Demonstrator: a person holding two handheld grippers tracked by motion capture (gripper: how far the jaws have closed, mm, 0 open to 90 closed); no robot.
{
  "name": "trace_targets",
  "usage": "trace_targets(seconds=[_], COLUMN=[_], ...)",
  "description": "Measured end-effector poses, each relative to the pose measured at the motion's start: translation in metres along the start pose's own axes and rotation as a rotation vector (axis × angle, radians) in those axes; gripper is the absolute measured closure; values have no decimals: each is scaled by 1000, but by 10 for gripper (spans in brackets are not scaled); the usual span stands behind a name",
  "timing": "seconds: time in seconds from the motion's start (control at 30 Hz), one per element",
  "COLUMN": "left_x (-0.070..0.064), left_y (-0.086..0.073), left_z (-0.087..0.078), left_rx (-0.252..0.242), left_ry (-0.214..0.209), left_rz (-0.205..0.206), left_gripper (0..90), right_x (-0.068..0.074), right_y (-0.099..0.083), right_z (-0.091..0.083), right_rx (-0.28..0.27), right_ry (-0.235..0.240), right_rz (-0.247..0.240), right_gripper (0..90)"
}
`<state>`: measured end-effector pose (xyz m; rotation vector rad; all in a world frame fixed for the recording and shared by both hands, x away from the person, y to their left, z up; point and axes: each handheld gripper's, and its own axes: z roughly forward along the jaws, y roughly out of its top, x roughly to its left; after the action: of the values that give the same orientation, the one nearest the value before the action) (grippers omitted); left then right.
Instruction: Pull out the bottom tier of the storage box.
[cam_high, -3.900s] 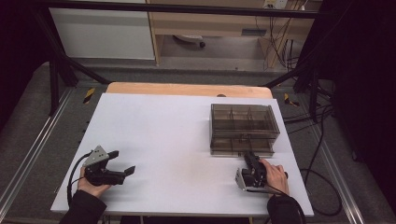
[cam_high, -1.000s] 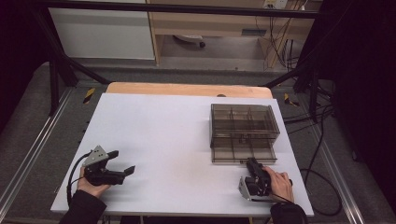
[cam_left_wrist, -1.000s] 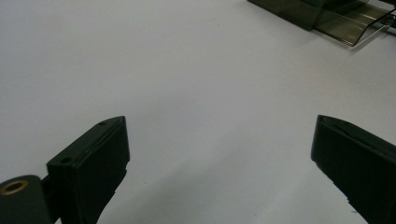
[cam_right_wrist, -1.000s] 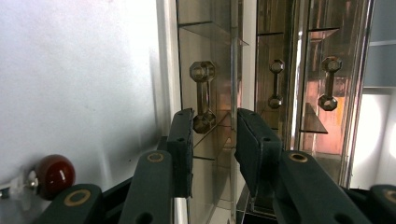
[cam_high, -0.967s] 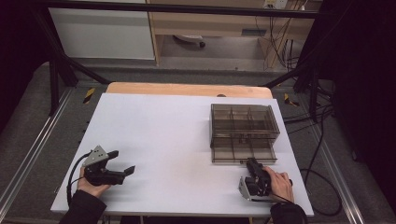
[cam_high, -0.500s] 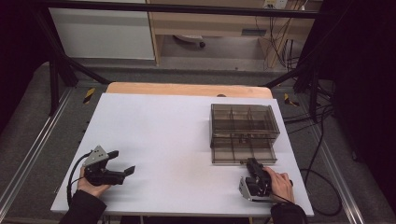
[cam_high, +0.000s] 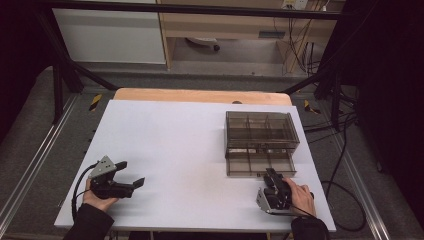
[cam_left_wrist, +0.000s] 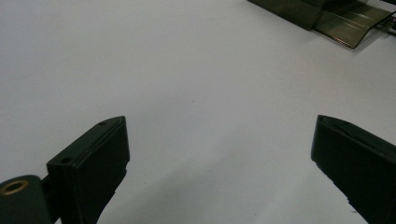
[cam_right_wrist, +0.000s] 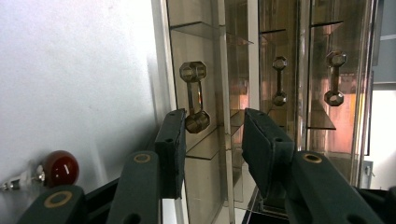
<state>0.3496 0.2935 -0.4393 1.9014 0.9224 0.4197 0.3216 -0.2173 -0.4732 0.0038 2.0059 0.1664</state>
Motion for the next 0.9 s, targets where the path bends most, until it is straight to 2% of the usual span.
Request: trace_targets(seconds=[0.17, 0.47, 0.67, 0.77, 0.83, 0.9], left_x=[0, 0, 0, 0, 0, 0], left_y=[0, 0, 0, 0, 0, 0], left_z=[0, 0, 0, 0, 0, 0], left_rx=[0, 1, 2, 2, 1, 1], left_ry=[-1, -1, -1, -1, -1, 0], left_rz=[0, 0, 1, 1, -1, -2], left_gripper=[45, 45, 45, 45, 45, 45], right_x=[-3, -11, -17, -21, -21, -23], right_y=[0, 1, -1, -1, -2, -2], right_z=[0, 0, 1, 1, 2, 3], right_rx=[-7, -36, -49, -57, -57, -65], right_ry=[23, 87, 140, 151, 158, 168], right_rz=[34, 152, 279, 327, 382, 415], right_gripper=[550, 412, 317, 267, 237, 222])
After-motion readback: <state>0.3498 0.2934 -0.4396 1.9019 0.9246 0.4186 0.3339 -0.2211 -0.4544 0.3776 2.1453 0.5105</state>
